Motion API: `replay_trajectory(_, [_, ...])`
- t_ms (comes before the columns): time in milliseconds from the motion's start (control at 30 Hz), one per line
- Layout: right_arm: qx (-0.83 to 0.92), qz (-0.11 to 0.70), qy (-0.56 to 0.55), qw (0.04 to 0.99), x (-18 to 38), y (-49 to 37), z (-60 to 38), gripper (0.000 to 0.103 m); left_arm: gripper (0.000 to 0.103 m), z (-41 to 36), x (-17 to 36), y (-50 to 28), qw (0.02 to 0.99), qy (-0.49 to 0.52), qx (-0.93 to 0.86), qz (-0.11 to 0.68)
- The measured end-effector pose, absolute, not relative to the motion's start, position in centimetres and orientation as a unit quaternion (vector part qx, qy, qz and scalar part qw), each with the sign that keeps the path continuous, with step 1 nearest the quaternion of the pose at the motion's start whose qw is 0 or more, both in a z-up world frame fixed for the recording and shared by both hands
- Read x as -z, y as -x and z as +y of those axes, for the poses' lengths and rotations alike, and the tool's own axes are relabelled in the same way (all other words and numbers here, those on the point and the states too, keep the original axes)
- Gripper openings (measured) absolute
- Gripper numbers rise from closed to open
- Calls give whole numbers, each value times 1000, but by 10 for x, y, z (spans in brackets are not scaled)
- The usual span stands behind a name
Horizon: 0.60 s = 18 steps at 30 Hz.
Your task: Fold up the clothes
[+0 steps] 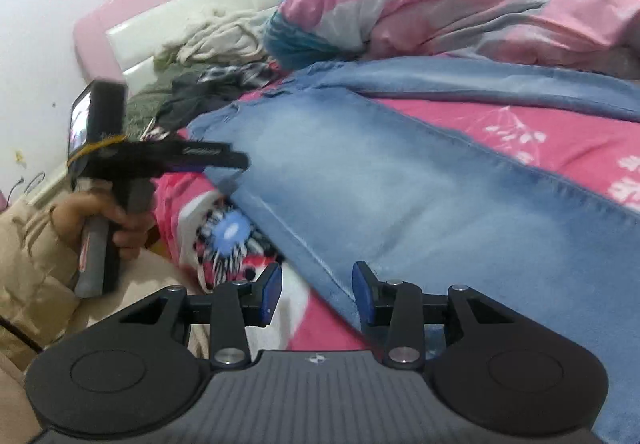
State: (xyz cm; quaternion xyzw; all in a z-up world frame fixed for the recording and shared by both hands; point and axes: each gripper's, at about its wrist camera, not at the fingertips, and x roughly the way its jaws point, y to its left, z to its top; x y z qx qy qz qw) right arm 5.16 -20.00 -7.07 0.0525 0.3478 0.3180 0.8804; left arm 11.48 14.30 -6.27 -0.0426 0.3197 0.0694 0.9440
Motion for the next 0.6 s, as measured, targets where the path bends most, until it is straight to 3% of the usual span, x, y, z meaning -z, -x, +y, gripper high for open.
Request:
replay_trajectory(133, [-293,327,-78,895,59,-89,-194,41,76,159,59,-128,945,43,-87,313])
replay_trajectory(300, [-280,354,-64,890,90,-108,-160,41,77,190,71,-145,930,99,-95,341])
replay_trajectory(467, [-370,330,-16,868,81,-71,-139,40,76,218,61,-135,937,111,-109,314])
replay_trajectory(600, [-340,324,-34,882,70,-93,-143,40,74,236,54,-137,946,119,-115,279])
